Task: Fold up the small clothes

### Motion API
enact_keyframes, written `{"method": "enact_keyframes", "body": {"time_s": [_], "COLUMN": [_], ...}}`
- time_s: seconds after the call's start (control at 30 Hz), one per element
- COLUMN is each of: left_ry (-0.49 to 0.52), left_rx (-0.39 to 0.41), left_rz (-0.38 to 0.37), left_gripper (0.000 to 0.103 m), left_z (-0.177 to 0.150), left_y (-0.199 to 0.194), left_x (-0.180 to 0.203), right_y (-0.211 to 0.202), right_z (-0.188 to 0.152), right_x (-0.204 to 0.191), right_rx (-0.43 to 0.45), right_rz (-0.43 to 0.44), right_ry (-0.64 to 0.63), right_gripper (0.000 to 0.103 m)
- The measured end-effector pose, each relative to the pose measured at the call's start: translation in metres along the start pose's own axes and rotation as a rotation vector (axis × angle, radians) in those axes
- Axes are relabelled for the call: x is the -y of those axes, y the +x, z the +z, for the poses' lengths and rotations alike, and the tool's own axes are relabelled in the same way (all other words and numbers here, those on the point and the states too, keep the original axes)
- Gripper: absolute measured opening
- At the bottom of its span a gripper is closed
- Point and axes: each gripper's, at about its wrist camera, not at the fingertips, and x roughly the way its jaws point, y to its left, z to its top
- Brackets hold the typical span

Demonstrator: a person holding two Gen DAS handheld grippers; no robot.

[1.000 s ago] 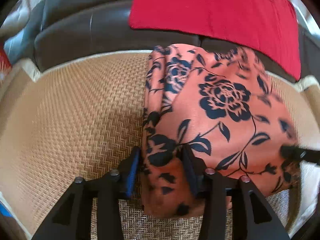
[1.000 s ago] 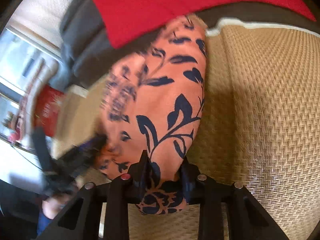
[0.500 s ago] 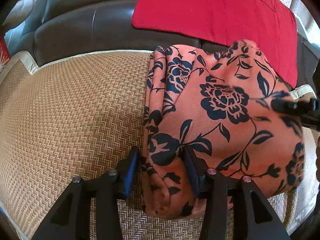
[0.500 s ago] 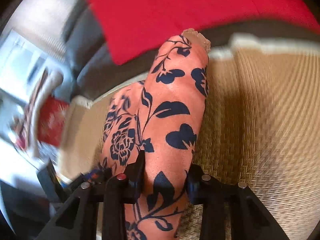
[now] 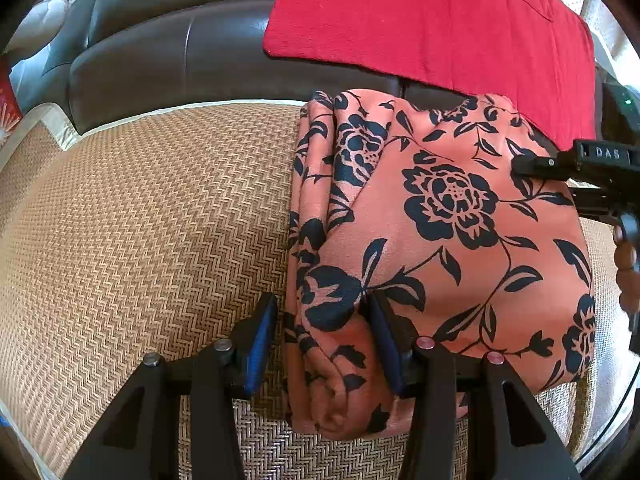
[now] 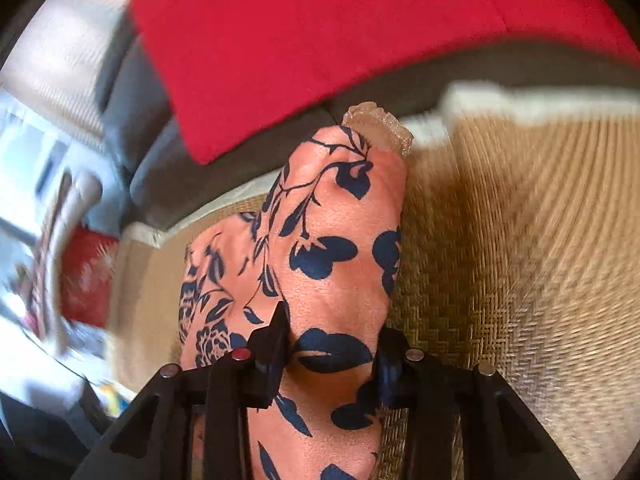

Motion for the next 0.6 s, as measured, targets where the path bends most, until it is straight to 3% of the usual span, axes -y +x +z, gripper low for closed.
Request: {"method": "enact_keyframes", "body": {"time_s": [0.07, 0.1, 0.23, 0.3, 0.37, 0.4, 0.5, 0.57, 0.6], "left_ry": [0.004, 0.004, 0.004, 0.005, 0.006, 0.005, 0.003, 0.002, 0.001], "left_rx": [-0.003, -0.005, -0.002, 0.0, -0.001, -0.002, -0.008, -0.01, -0.012], "left_rz": [0.002, 0.002, 0.0, 0.002, 0.002, 0.001, 0.001, 0.002, 0.0], "left_gripper": [0.05, 0.05, 0.05, 0.05, 0.05, 0.05, 0.05, 0.05, 0.05], "left_z": [0.0, 0.0, -0.001, -0.001, -0.001, -0.001, 0.0, 0.0, 0.001], "left_y": [0.0, 0.0, 0.002, 0.002, 0.002, 0.002, 0.002, 0.001, 0.0], "left_x": [0.002, 0.003, 0.003, 0.004, 0.004, 0.004, 0.004, 0.004, 0.004], "right_y": [0.006, 0.01, 0.002, -0.004, -0.01, -0.006, -0.011, -0.019, -0.018], "right_z": [-0.005, -0.009, -0.022, -0.037, -0.056, -0.06, -0.058, -0.059, -0.059], "right_x": [0.002, 0.011, 0.019, 0.017, 0.027, 0.018, -0.005, -0.018, -0.02], "right_rx": [-0.014, -0.045, -0.059, -0.062, -0.093, -0.104, -0.089, -0.06, -0.065], "right_rz": [-0.036, -0.035, 0.058, 0.089, 0.105, 0.088, 0.004, -0.011, -0.019], "right_ry": [0.013, 0.061, 0.118, 0.134, 0.133, 0.062, -0.032, -0.065, -0.069], "right_gripper": [0.057, 0.071, 0.074, 0.082, 0.076, 0.044, 0.038, 0.038, 0.043]}}
